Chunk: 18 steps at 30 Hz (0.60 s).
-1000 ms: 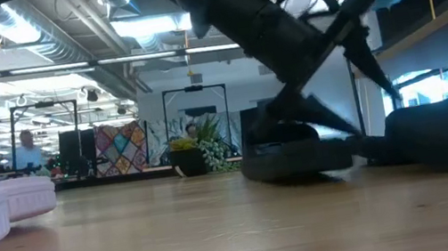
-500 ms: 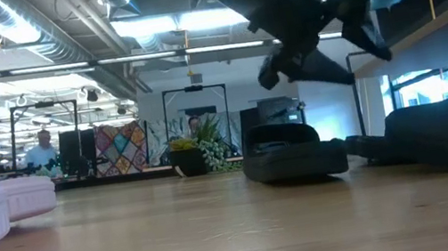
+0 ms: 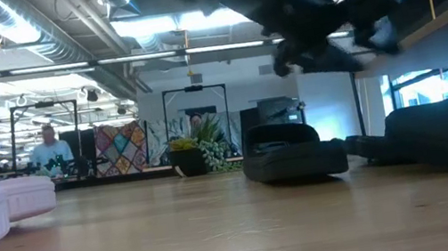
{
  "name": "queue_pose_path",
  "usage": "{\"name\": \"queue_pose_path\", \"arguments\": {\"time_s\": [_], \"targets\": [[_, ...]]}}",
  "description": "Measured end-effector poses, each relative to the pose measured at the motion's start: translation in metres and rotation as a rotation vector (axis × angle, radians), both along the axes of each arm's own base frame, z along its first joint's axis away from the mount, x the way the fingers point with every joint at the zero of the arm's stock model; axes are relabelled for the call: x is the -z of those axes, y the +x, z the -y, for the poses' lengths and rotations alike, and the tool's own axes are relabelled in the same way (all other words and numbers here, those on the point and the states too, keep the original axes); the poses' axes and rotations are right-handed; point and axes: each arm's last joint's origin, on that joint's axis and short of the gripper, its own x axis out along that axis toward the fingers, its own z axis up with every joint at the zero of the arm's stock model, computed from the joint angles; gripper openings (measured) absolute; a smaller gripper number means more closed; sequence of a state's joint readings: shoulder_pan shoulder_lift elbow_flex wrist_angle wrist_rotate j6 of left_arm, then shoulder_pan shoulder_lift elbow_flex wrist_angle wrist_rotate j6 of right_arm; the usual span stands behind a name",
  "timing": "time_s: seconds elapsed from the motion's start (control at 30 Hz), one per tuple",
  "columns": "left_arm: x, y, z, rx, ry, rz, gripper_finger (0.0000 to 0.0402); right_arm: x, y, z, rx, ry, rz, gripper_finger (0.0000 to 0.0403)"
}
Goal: Pick and place slides into the shelf
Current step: Put the black slides under the shelf
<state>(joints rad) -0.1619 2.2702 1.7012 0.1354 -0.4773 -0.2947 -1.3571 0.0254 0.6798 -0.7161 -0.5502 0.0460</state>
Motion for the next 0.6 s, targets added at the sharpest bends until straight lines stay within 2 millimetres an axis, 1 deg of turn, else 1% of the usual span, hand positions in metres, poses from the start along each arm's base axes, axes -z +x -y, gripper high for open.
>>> {"name": "queue_pose_path", "arguments": {"time_s": [0.23,0.3,0.37,0.47,0.53,0.6], "targets": [[0.01,0.003,0.001,0.023,0.025,-0.006,0.0227,0.0,0.0,0.0,0.0,0.001,0.0,0.0188],[0.012,0.006,0.005,0.049,0.035,0.034,0.0227,0.0,0.0,0.0,0.0,0.001,0.0,0.0188],[0.016,0.006,0.012,0.073,0.058,0.022,0.0227,0.0,0.0,0.0,-0.001,0.001,0.0,0.0188],[0.028,0.007,0.019,0.091,0.066,0.007,0.0227,0.0,0.0,0.0,0.0,0.001,0.0,0.0188],[0.033,0.006,0.021,0.092,0.072,-0.015,0.0227,0.0,0.0,0.0,0.0,0.001,0.0,0.0188],[0.035,0.008,0.022,0.089,0.07,0.012,0.0227,0.0,0.0,0.0,0.0,0.001,0.0,0.0188]]}}
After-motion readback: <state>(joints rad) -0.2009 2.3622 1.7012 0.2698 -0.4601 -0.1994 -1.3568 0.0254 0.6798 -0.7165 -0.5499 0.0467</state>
